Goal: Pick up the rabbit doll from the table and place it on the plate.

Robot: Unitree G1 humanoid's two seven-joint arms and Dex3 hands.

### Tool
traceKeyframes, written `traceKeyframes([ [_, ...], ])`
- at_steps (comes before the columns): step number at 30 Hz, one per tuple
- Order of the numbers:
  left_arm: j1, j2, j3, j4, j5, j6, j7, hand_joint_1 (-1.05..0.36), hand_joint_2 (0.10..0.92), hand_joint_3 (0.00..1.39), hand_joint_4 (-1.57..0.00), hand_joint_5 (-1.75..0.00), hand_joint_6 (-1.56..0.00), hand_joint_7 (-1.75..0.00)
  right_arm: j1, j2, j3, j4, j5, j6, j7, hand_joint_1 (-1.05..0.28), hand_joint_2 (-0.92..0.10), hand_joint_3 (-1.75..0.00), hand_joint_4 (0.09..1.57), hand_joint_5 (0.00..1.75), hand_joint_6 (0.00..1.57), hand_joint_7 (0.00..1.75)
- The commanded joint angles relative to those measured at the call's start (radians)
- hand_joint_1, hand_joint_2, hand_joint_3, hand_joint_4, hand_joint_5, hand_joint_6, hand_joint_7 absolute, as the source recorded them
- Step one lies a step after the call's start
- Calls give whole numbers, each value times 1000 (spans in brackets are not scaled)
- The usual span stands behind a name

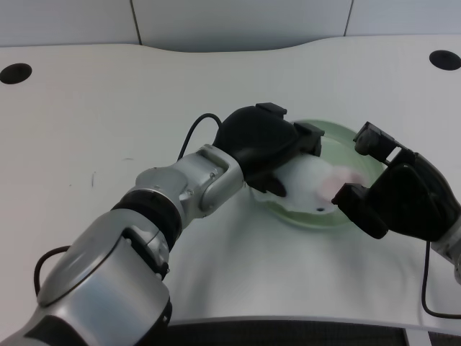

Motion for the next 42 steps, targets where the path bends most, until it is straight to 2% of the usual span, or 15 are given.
traceKeyframes([
  [1,-10,8,-35,1,36,49,44,-603,921,72,-304,-734,-546,-263,-10,-8,-4,-5,12,-12,11,-621,-890,-15,1083,1746,849,1746],
  [2,-8,9,-36,1,37,60,48,-737,921,247,-140,-616,-416,-140,-10,-8,-4,-6,11,-19,13,-624,-902,-20,1083,1746,850,1746],
  [4,-7,12,-37,1,35,76,50,-805,921,347,-54,-557,-349,-75,-10,-8,-5,-5,12,-20,11,-627,-908,-22,1083,1746,852,1746],
  [5,-8,16,-35,1,31,79,45,-859,921,456,-22,-425,-243,-51,-9,-7,-7,-4,14,-15,5,-623,-902,-17,1084,1746,850,1746],
  [7,-12,27,-24,0,19,75,25,-898,921,549,-4,-323,-161,-22,-7,-6,-7,-6,14,-17,-1,-620,-902,-16,1086,1746,847,1746],
  [10,-22,45,-24,-2,16,67,17,-921,921,601,0,-296,-126,-6,-8,-8,0,-7,7,-19,-3,-632,-905,-15,1093,1746,852,1746],
  [13,-31,60,-21,-4,11,54,10,-928,921,610,1,-289,-125,-6,-7,-11,3,-8,3,-23,-10,-637,-900,-11,1097,1746,857,1746],
  [16,-48,82,-16,-7,7,37,0,-966,921,624,1,-229,-102,-3,-5,-9,1,-5,5,-32,-7,-641,-911,-15,1091,1746,855,1746],
  [19,-61,106,-1,-12,-5,11,-5,-984,921,634,0,-217,-105,-5,-7,-9,1,-2,5,-32,-5,-633,-915,-16,1085,1746,851,1746],
  [24,-62,186,50,-26,-52,-82,-25,-987,921,618,-23,-229,-127,-15,-11,-12,-2,2,10,-7,-1,-613,-908,-9,1079,1746,851,1746],
  [28,-43,228,84,-34,-86,-135,-33,-980,921,599,-35,-230,-138,-17,-11,-14,-4,1,10,-2,-2,-613,-906,-7,1076,1746,850,1746],
  [31,5,292,141,-43,-147,-217,-42,-953,921,605,-166,-247,-193,-26,-10,-19,-3,3,8,1,2,-601,-914,-11,1068,1746,843,1746],
  [35,74,348,214,-56,-227,-303,-79,-923,921,586,-273,-213,-238,-23,-10,-27,-1,4,3,7,-12,-616,-911,-8,1066,1746,849,1746],
  [39,122,373,292,-64,-316,-352,-168,-899,921,558,-339,-176,-277,-20,-8,-27,-1,3,2,-4,-19,-630,-917,-10,1072,1746,848,1746],
  [42,240,349,578,-64,-709,-368,-653,-911,921,493,-346,-133,-279,-12,-8,-29,0,5,-1,-2,-26,-630,-917,-32,1052,1746,818,1746],
])
